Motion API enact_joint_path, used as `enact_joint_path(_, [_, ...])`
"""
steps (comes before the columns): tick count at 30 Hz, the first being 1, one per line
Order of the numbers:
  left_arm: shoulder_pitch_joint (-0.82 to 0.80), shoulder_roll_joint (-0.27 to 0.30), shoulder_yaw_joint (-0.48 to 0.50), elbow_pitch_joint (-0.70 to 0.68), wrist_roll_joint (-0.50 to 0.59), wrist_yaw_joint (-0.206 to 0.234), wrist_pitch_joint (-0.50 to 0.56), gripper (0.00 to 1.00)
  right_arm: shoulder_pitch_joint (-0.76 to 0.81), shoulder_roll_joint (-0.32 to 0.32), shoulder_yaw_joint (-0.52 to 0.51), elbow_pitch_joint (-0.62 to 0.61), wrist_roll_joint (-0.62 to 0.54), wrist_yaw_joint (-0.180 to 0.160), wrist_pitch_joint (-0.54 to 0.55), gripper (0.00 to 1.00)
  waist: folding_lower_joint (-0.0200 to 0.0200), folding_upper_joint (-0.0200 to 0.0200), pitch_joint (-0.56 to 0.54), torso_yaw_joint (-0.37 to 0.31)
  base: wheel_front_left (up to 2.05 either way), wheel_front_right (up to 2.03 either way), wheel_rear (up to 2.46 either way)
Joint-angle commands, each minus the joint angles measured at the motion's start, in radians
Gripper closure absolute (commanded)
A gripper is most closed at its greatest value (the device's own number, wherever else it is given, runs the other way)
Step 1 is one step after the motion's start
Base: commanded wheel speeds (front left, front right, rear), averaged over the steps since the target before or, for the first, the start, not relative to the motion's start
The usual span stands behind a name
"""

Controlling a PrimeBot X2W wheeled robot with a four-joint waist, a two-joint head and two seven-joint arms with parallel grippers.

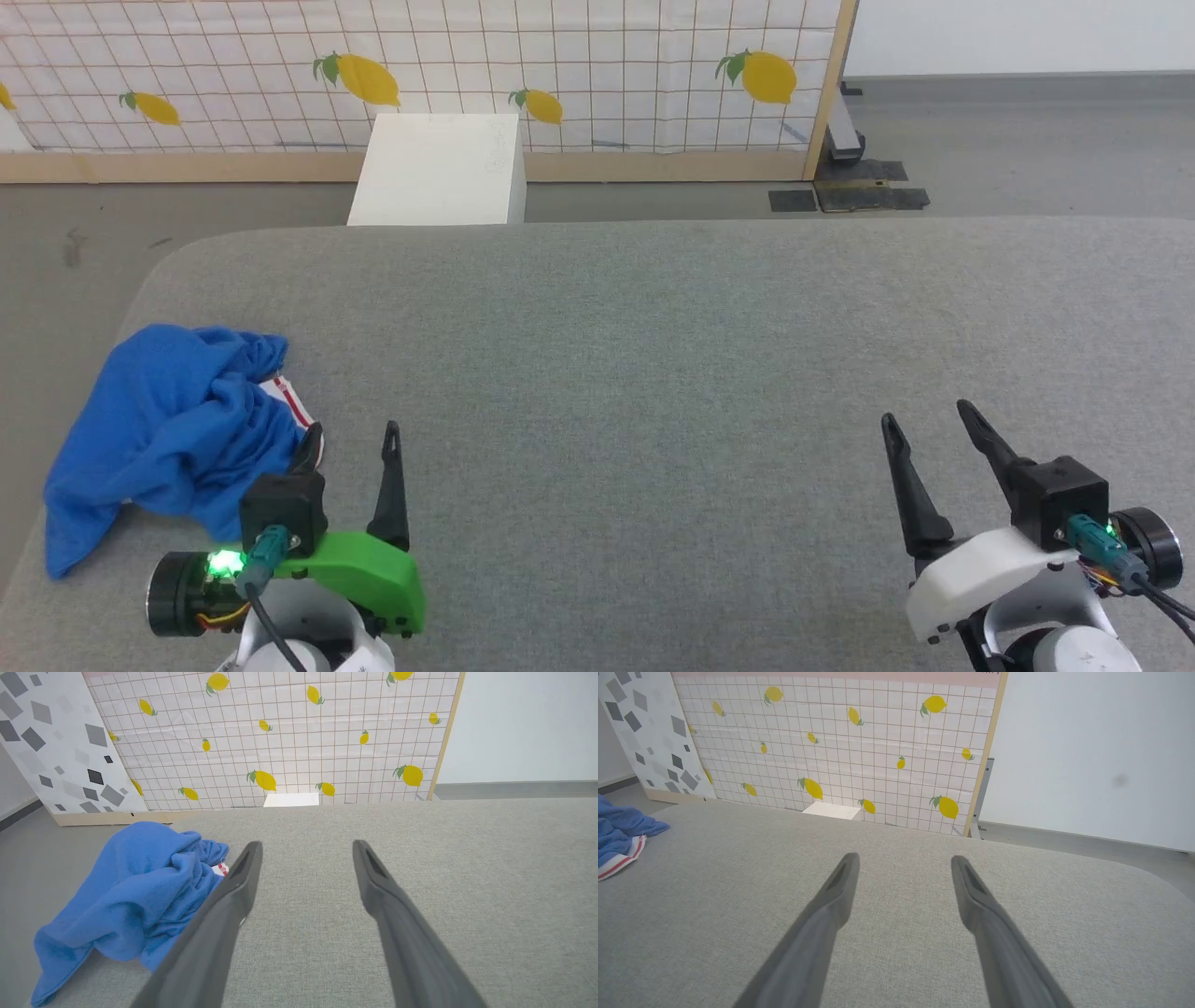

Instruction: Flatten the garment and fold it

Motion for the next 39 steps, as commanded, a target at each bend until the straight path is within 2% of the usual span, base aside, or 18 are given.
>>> enact_joint_path(1, [-0.004, 0.0, -0.005, 0.007, -0.006, 0.007, -0.01, 0.0, -0.001, 0.0, 0.0, 0.003, 0.003, 0.0, -0.007, 0.0, 0.0, 0.0003, -0.001, 0.0, 0.0, 0.0, 0.0])
enact_joint_path(28, [-0.03, 0.003, -0.052, 0.06, -0.053, 0.042, -0.066, 0.0, -0.005, 0.001, -0.019, 0.031, 0.025, 0.0, -0.055, 0.0, 0.0, 0.0015, -0.009, 0.001, 0.0, 0.0, 0.0])
enact_joint_path(39, [-0.031, 0.009, -0.057, 0.069, -0.074, 0.042, -0.089, 0.0, -0.006, 0.001, -0.026, 0.046, 0.034, 0.0, -0.076, 0.0, 0.0, 0.002, -0.011, 0.003, 0.0, 0.0, 0.0])
